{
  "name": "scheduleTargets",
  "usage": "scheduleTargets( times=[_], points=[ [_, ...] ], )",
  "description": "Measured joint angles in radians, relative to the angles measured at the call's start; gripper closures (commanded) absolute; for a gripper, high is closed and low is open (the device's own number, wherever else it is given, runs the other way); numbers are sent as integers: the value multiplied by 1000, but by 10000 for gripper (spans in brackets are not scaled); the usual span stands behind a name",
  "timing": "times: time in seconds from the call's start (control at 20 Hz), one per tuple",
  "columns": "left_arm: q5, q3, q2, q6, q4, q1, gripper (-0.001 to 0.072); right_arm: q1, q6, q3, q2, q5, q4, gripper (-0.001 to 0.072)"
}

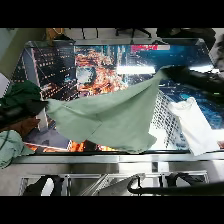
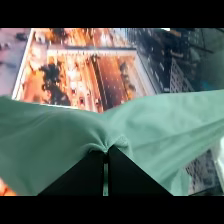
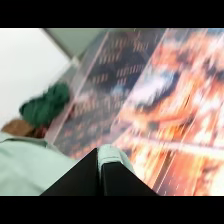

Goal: Fold the shirts.

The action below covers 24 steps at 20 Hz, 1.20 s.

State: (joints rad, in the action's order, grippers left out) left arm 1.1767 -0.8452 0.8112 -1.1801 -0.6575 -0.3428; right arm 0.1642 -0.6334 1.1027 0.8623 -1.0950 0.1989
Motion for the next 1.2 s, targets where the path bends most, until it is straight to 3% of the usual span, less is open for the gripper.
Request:
scheduleTargets(
  times=[0.15, 0.2, 0.25, 0.3, 0.55, 0.8, 0.85, 0.9, 0.95, 1.0, 1.2],
  points=[
    [-109, 77, 166, 31, -4, 70, 682, -60, 37, -39, 174, 73, -11, 688],
    [-126, 84, 220, 37, -6, 78, 480, -63, 44, -46, 223, 88, -14, 688],
    [-139, 84, 275, 42, -12, 80, 113, -63, 51, -50, 261, 99, -16, 688],
    [-141, 82, 327, 46, -24, 76, 20, -61, 52, -53, 293, 103, -18, 688],
    [-45, 52, 499, 54, -50, 24, 20, -52, 63, -60, 373, 102, -19, 688],
    [-1, 45, 525, 55, -119, 24, 20, -50, 66, -61, 388, 84, -12, 688],
    [-14, 45, 526, 51, -127, 35, 23, -50, 66, -61, 389, 82, -10, 688],
    [-35, 45, 526, 47, -132, 50, 195, -50, 66, -61, 389, 79, -9, 688],
    [-54, 44, 527, 45, -132, 67, 513, -50, 66, -61, 390, 79, -9, 688],
    [-75, 44, 527, 44, -132, 87, 693, -50, 66, -61, 390, 75, -8, 688],
    [-132, 27, 526, 38, -136, 148, 694, -47, 66, -61, 381, 54, -10, 689]
  ],
)
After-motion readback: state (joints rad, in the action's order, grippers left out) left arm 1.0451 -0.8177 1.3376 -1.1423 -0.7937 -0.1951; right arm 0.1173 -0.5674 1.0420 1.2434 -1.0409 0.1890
